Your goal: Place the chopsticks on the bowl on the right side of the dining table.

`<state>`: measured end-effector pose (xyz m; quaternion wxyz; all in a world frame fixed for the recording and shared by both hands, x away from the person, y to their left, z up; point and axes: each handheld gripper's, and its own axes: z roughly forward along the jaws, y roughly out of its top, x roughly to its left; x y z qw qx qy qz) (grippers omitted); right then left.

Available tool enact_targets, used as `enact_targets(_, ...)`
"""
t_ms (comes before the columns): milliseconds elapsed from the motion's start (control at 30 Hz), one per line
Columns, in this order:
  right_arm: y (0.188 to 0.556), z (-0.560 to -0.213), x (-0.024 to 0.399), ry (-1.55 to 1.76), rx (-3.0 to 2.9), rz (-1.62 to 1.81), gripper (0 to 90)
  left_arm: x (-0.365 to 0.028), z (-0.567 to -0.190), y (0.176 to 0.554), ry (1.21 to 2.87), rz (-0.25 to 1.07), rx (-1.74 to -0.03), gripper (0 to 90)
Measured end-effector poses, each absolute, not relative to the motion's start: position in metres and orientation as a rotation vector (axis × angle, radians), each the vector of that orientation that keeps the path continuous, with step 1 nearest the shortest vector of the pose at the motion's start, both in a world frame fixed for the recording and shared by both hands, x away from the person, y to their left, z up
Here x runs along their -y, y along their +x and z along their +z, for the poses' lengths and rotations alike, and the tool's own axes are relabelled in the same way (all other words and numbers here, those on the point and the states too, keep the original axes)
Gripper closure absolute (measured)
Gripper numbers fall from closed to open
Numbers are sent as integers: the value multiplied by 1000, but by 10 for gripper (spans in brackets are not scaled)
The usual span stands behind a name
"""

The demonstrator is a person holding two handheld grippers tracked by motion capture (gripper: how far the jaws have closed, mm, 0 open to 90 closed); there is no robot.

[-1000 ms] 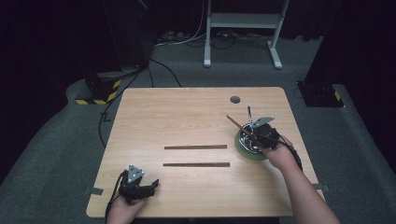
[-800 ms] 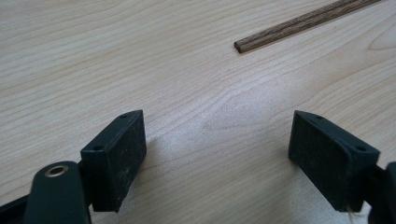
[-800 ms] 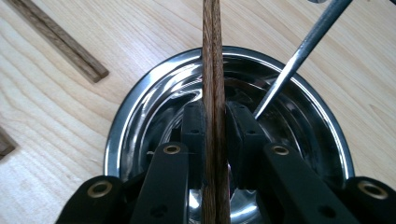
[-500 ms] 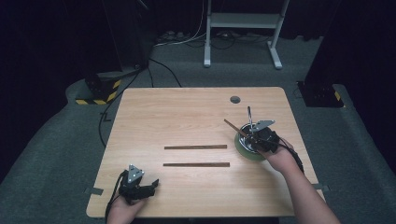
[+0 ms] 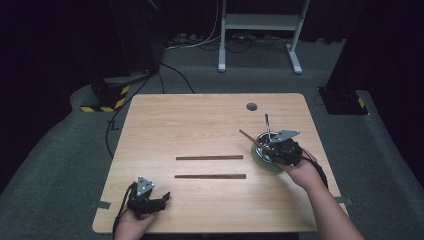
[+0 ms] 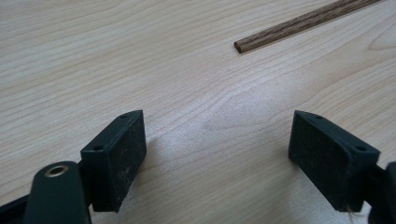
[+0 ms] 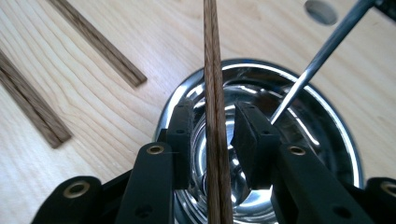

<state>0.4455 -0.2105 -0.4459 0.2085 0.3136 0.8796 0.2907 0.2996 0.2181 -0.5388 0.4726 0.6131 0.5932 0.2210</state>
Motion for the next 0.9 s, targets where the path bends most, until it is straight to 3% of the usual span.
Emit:
enact_targets(167,414,-441,217,982,-2300,923,695,-218,-539,300,1505,543,-1450,191)
enact_targets(367,362,-476,226,1127,-2069,1016,855,-218,-539,300,1494,543,-1448,191)
enact_targets(900,346,-504,246,1211,-1912,1035,856,-218,-539,300,1492,551,-1456,204)
